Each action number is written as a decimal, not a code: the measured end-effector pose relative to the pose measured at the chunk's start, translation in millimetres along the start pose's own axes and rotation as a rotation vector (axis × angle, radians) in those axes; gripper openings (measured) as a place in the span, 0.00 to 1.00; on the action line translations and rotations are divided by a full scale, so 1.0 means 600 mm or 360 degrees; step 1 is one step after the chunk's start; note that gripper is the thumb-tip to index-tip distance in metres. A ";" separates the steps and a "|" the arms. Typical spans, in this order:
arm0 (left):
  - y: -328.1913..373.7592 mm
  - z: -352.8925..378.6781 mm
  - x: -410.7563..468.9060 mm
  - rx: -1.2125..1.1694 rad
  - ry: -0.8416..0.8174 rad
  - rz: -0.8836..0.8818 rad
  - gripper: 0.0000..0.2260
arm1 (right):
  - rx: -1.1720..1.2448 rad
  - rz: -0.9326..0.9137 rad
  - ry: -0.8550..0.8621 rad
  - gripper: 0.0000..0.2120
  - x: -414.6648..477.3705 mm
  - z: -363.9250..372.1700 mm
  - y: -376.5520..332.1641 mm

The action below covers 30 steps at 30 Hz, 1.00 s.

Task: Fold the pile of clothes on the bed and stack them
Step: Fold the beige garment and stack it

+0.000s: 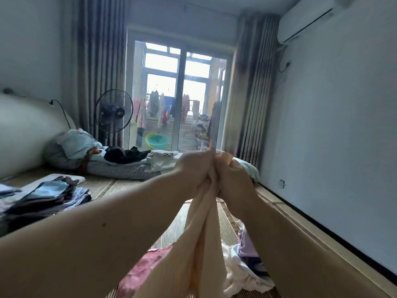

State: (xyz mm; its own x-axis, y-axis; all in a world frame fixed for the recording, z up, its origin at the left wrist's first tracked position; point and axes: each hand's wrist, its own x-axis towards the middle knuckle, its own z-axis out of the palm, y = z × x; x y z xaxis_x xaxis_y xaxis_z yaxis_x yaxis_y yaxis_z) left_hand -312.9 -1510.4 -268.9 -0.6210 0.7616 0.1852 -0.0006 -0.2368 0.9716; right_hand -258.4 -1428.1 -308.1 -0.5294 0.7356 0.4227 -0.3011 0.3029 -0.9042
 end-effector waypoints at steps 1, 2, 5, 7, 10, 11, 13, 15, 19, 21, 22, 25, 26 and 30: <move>0.005 0.002 -0.004 -0.0005 -0.0080 -0.0012 0.16 | 0.0040 0.0018 -0.0133 0.13 -0.002 -0.009 -0.002; 0.013 -0.001 -0.007 -0.0025 -0.0225 -0.0077 0.20 | 0.0081 0.0001 -0.0245 0.13 -0.003 -0.018 -0.005; 0.032 -0.026 -0.012 0.0177 -0.0831 -0.0261 0.30 | 0.0175 0.0050 -0.0394 0.11 -0.008 -0.033 -0.009; 0.040 -0.039 -0.015 0.0412 -0.0830 -0.0155 0.28 | 0.0249 0.0074 -0.0473 0.06 -0.010 -0.036 -0.014; 0.030 -0.064 0.002 0.0743 -0.0150 0.0493 0.22 | 0.0256 0.0024 -0.0458 0.11 -0.008 -0.041 -0.046; 0.022 -0.076 0.012 0.0863 0.0071 0.0600 0.28 | 0.0248 0.0011 -0.0446 0.11 -0.007 -0.044 -0.059; 0.005 -0.099 0.031 0.0816 0.0069 0.0353 0.41 | 0.0264 -0.0003 -0.0426 0.11 -0.008 -0.049 -0.090; -0.009 -0.111 0.036 0.0604 -0.0291 -0.0097 0.38 | 0.0260 -0.0036 -0.0384 0.11 -0.008 -0.056 -0.118; -0.014 -0.117 0.042 0.0007 -0.0754 -0.0149 0.25 | 0.0236 -0.0121 -0.0425 0.12 -0.005 -0.087 -0.144; -0.007 -0.106 0.042 -0.0144 -0.0787 -0.0060 0.22 | 0.0062 -0.0122 -0.0465 0.11 -0.006 -0.113 -0.144; -0.003 -0.101 0.042 -0.0147 -0.0778 -0.0034 0.20 | -0.0100 -0.0112 -0.0496 0.11 -0.007 -0.129 -0.143; 0.010 -0.080 0.040 0.0079 -0.0698 0.0036 0.18 | -0.0794 -0.0140 -0.0489 0.12 -0.006 -0.178 -0.144; 0.012 -0.073 0.041 0.0202 -0.0659 0.0054 0.16 | -0.0958 -0.0151 -0.0476 0.13 -0.006 -0.193 -0.145; 0.019 -0.049 0.027 0.0579 -0.0634 0.0214 0.02 | -0.1272 -0.0257 -0.0372 0.06 -0.015 -0.225 -0.157</move>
State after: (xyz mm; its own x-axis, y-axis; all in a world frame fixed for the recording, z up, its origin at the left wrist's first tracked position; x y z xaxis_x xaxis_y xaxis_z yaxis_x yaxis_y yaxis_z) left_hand -346.2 -1518.7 -259.2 -0.2523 0.9249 0.2843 0.3726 -0.1783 0.9107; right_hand -118.2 -1381.4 -234.8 -0.7049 0.5288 0.4727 0.2176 0.7955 -0.5655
